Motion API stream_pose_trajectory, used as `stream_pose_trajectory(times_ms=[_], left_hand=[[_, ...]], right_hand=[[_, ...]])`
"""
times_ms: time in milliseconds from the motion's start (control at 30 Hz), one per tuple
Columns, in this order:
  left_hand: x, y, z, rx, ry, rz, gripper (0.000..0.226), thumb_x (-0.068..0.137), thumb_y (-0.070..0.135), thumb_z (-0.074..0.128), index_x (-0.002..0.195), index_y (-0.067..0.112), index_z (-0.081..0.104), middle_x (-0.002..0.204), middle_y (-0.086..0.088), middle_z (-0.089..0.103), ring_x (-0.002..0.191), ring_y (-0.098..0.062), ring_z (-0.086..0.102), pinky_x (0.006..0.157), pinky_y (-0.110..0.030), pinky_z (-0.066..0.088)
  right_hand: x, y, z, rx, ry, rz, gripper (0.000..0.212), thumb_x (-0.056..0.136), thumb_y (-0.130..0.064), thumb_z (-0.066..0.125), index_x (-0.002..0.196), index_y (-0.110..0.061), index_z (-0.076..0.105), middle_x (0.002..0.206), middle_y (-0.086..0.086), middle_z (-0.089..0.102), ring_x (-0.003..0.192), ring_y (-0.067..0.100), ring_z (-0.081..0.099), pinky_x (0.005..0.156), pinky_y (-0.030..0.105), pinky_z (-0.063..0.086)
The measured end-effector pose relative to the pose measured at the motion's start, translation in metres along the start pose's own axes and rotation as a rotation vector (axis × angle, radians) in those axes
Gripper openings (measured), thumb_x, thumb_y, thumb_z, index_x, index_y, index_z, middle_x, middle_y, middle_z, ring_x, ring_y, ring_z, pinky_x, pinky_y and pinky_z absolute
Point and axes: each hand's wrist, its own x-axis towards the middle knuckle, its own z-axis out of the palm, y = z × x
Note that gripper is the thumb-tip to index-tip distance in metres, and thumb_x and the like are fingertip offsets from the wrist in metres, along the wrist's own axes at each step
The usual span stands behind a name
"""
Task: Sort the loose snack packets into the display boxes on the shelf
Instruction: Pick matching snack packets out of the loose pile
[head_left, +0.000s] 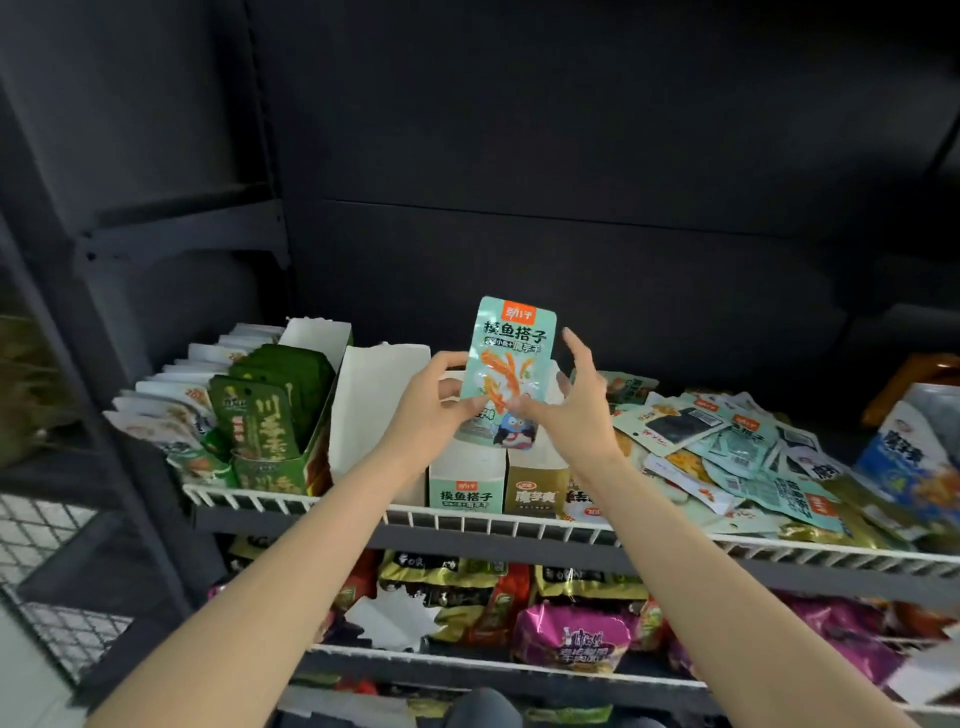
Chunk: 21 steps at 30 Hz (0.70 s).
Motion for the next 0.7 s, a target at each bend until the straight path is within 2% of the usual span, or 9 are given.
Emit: stream_pose_trajectory(times_ms=[67, 100, 133, 200, 267, 367, 533, 633, 700], left_hand=[[-0.008, -0.004, -0.006, 0.019, 0.01, 0.026, 0.037, 0.088, 0.011, 0.062, 0.119, 0.024, 0.047, 0.109, -0.001, 0.066, 0.097, -0.011, 0.063, 0.074, -0.026, 0.056], [-0.01, -0.005, -0.009, 0.052, 0.017, 0.034, 0.037, 0.088, 0.011, 0.062, 0.119, 0.025, 0.046, 0.109, -0.001, 0.065, 0.097, -0.012, 0.063, 0.074, -0.027, 0.056], [-0.011, -0.007, -0.012, 0.104, 0.021, 0.037, 0.038, 0.088, 0.011, 0.062, 0.12, 0.024, 0.046, 0.108, -0.002, 0.065, 0.097, -0.013, 0.063, 0.074, -0.027, 0.056], [-0.013, -0.012, -0.018, 0.25, 0.019, 0.039, 0.04, 0.089, 0.012, 0.062, 0.124, 0.019, 0.045, 0.106, -0.001, 0.061, 0.094, -0.014, 0.061, 0.072, -0.022, 0.051], [-0.014, -0.02, -0.024, 0.408, 0.036, 0.056, 0.039, 0.089, 0.011, 0.061, 0.125, 0.013, 0.046, 0.107, 0.0, 0.058, 0.095, -0.012, 0.056, 0.075, -0.019, 0.044], [-0.017, -0.036, -0.033, 0.587, 0.059, 0.089, 0.039, 0.09, 0.009, 0.058, 0.127, 0.011, 0.046, 0.123, -0.005, 0.054, 0.106, -0.013, 0.052, 0.085, -0.017, 0.036], [-0.019, -0.043, -0.041, 0.528, 0.06, 0.05, 0.035, 0.093, 0.01, 0.053, 0.128, 0.011, 0.048, 0.119, -0.005, 0.058, 0.093, -0.009, 0.051, 0.082, -0.018, 0.039], [-0.014, -0.04, -0.04, 0.513, 0.023, 0.044, 0.036, 0.095, 0.012, 0.051, 0.13, 0.011, 0.044, 0.118, -0.004, 0.059, 0.091, -0.008, 0.051, 0.08, -0.019, 0.039], [-0.012, -0.037, -0.039, 0.49, 0.009, 0.048, 0.04, 0.094, 0.014, 0.053, 0.132, 0.011, 0.041, 0.119, -0.004, 0.058, 0.094, -0.008, 0.051, 0.081, -0.019, 0.04]], right_hand=[[0.0, -0.002, 0.002, 0.18, -0.073, 0.127, 0.092, 0.077, -0.006, 0.074, 0.148, -0.023, 0.019, 0.14, 0.004, 0.046, 0.123, 0.018, 0.051, 0.1, 0.045, 0.046], [0.001, -0.002, 0.004, 0.272, -0.124, 0.172, 0.08, 0.079, -0.004, 0.071, 0.146, -0.015, 0.027, 0.133, 0.007, 0.055, 0.115, 0.02, 0.058, 0.097, 0.046, 0.048], [0.0, -0.004, 0.006, 0.311, -0.17, 0.175, 0.059, 0.083, -0.003, 0.067, 0.135, -0.01, 0.042, 0.123, 0.009, 0.063, 0.106, 0.021, 0.064, 0.094, 0.046, 0.051], [-0.003, -0.006, 0.012, 0.275, -0.187, 0.117, 0.022, 0.086, -0.002, 0.062, 0.105, -0.013, 0.062, 0.109, 0.006, 0.07, 0.096, 0.019, 0.067, 0.089, 0.042, 0.054], [-0.004, -0.004, 0.021, 0.278, -0.139, 0.072, 0.018, 0.087, -0.002, 0.062, 0.096, -0.017, 0.065, 0.102, 0.002, 0.071, 0.094, 0.016, 0.067, 0.086, 0.038, 0.055], [-0.002, 0.002, 0.032, 0.177, -0.112, 0.014, 0.018, 0.087, -0.003, 0.062, 0.1, -0.017, 0.065, 0.103, 0.001, 0.071, 0.095, 0.014, 0.067, 0.085, 0.034, 0.055], [0.006, 0.011, 0.036, -0.112, -0.161, -0.032, 0.013, 0.087, -0.008, 0.064, 0.099, -0.013, 0.067, 0.101, 0.0, 0.069, 0.094, 0.016, 0.067, 0.081, 0.035, 0.056], [0.013, 0.014, 0.031, -0.199, -0.274, 0.02, 0.01, 0.086, -0.009, 0.065, 0.093, -0.016, 0.068, 0.101, 0.003, 0.072, 0.09, 0.017, 0.068, 0.083, 0.04, 0.056], [0.012, 0.016, 0.029, -0.246, -0.371, 0.059, 0.007, 0.087, -0.012, 0.064, 0.093, -0.014, 0.068, 0.101, 0.003, 0.072, 0.088, 0.013, 0.068, 0.081, 0.035, 0.057]])
